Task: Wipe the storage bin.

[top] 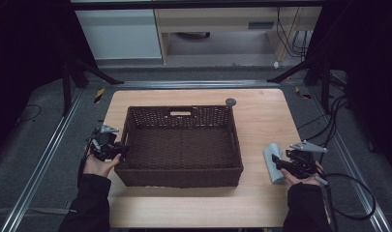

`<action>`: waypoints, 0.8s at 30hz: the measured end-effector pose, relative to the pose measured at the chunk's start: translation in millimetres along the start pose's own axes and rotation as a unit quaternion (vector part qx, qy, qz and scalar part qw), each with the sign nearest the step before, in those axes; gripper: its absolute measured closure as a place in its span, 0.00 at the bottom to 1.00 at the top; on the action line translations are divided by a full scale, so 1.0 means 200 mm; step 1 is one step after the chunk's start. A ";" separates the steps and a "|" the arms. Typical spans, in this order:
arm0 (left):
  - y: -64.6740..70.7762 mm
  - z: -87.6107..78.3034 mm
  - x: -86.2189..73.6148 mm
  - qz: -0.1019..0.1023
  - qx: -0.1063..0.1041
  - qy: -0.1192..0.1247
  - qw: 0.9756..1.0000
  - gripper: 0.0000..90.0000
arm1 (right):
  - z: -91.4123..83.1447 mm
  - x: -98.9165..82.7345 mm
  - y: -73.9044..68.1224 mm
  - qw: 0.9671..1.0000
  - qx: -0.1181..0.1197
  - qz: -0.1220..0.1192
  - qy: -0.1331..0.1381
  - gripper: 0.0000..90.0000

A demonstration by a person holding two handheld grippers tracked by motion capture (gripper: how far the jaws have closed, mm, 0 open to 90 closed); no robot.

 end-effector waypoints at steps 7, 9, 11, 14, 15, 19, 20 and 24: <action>0.00 0.00 0.00 -0.003 -0.004 0.001 1.000 0.75 | -0.01 -0.11 0.01 1.000 0.010 0.005 -0.023 0.51; 0.00 0.00 0.00 -0.003 -0.004 0.002 1.000 0.75 | 0.00 -0.13 0.00 0.999 0.014 0.007 -0.029 0.56; 0.00 0.00 0.00 -0.005 -0.005 0.002 1.000 0.75 | 0.01 -0.14 0.00 0.999 0.017 0.005 -0.038 0.60; 0.00 0.01 0.01 -0.008 -0.006 0.003 1.000 0.75 | 0.02 -0.17 -0.01 0.998 0.021 0.014 -0.051 0.67; 0.00 0.01 0.01 -0.010 -0.006 0.004 1.000 0.76 | 0.02 -0.17 -0.01 0.998 0.022 0.017 -0.054 0.69; -0.01 0.01 0.01 -0.014 -0.008 0.006 1.000 0.76 | 0.04 -0.19 -0.01 0.997 0.026 0.020 -0.067 0.82; -0.01 0.01 0.01 -0.017 -0.010 0.007 1.000 0.76 | 0.04 -0.19 -0.01 0.997 0.029 0.020 -0.067 0.85; 0.00 0.01 0.01 -0.019 -0.011 0.008 1.000 0.76 | 0.04 -0.16 -0.01 0.997 0.035 0.022 -0.063 0.90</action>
Point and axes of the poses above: each handheld gripper's, and its own axes: z roughly forward along the jaws, x roughly out of its top, y roughly to its right, the point moved 7 cm from there along z, roughly forward along the jaws, and after that the axes turned 12 degrees about y, right-handed, at the moved point
